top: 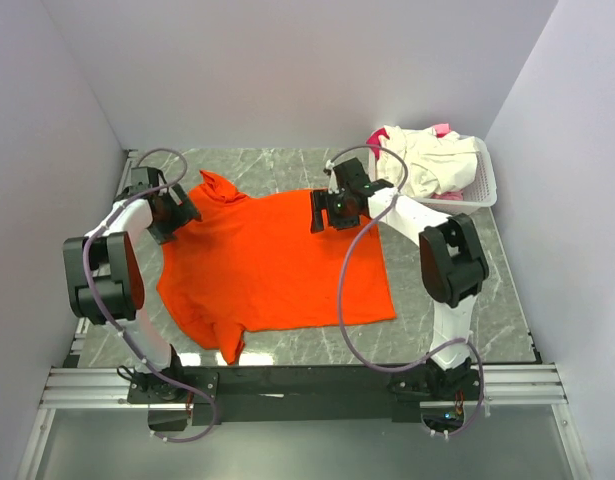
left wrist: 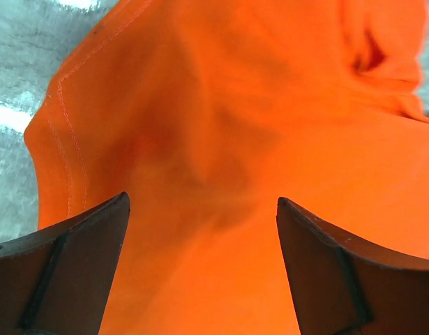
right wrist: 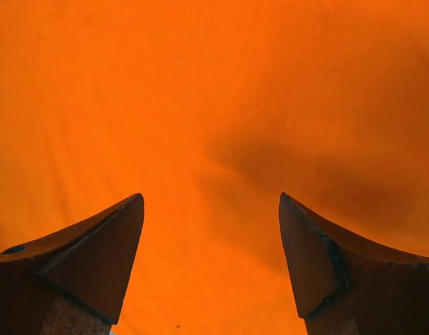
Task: Fold and stack the t-shirts
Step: Flatten the tshirt out
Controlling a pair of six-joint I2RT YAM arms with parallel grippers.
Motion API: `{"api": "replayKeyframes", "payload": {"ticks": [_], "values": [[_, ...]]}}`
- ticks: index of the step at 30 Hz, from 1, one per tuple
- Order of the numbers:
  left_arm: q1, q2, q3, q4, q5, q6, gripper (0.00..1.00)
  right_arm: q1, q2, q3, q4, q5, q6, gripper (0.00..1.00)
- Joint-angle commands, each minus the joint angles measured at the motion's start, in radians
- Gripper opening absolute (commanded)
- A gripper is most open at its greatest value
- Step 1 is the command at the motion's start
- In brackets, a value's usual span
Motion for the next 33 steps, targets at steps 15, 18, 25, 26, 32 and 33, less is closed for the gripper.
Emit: {"api": "replayKeyframes", "payload": {"ticks": [15, 18, 25, 26, 32, 33], "values": [[0.021, 0.276, 0.170, 0.064, 0.041, 0.058, 0.91, -0.068, 0.224, 0.165, -0.031, -0.019, 0.097, 0.84], [0.017, 0.342, 0.254, 0.069, 0.073, 0.077, 0.91, -0.090, 0.267, 0.234, -0.061, -0.017, 0.095, 0.83], [0.004, 0.491, 0.542, 0.040, 0.166, 0.103, 0.91, -0.123, 0.382, 0.460, -0.153, -0.016, 0.057, 0.84], [-0.002, 0.501, 0.573, 0.035, 0.174, 0.106, 0.91, -0.122, 0.393, 0.481, -0.164, -0.013, 0.049, 0.83], [-0.056, 0.505, 0.695, 0.051, 0.251, 0.103, 0.91, -0.124, 0.412, 0.601, -0.229, -0.014, 0.011, 0.84], [-0.061, 0.467, 0.687, 0.061, 0.265, 0.097, 0.91, -0.122, 0.392, 0.603, -0.229, -0.014, 0.009, 0.83]]}}
